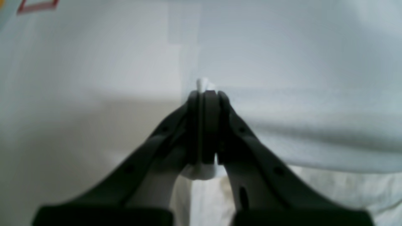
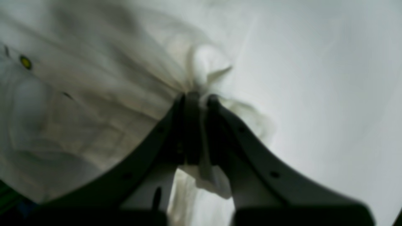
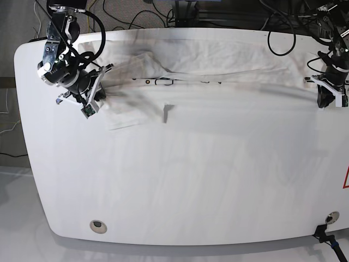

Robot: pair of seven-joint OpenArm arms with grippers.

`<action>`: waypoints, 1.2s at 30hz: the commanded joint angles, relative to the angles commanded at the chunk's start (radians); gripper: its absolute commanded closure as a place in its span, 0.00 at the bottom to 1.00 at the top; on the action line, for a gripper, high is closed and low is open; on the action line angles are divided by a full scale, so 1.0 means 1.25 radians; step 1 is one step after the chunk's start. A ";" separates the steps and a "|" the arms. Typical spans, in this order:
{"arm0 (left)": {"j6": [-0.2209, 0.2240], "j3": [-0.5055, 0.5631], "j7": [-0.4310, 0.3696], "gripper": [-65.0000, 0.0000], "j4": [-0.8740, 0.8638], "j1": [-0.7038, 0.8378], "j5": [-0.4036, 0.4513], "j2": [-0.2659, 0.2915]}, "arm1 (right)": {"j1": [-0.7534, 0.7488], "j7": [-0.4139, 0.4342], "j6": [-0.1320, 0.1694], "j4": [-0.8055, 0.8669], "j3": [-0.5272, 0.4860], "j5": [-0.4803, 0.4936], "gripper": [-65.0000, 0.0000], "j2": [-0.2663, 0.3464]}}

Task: Fold the T-shirt properly
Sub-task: 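Lift the hem half and fold it over toward the collar with both grippers, then release the folded shirt and raise both grippers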

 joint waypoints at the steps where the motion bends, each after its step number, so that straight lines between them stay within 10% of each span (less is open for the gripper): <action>1: 0.000 0.000 0.000 1.00 -0.004 0.009 0.000 0.000 | -0.010 0.000 0.000 -0.001 -0.001 -0.001 1.00 -0.004; 9: 0.000 0.016 0.000 1.00 -0.053 0.032 0.004 -0.016 | -0.038 0.000 -0.002 -0.033 -0.004 0.004 0.99 -0.009; 15: 0.006 0.049 0.016 0.19 -0.074 0.047 0.042 -0.050 | -0.036 0.000 -0.004 -0.036 -0.001 -0.002 0.46 -0.007; 19: 0.001 0.033 0.065 0.19 -0.059 -0.001 0.104 -0.050 | -0.031 0.000 -0.001 -0.017 -0.002 0.002 0.25 -0.001; 36: -0.071 0.065 0.118 0.19 0.113 -0.005 -0.016 -0.017 | 0.164 0.000 0.037 -0.115 0.004 0.005 0.25 -0.048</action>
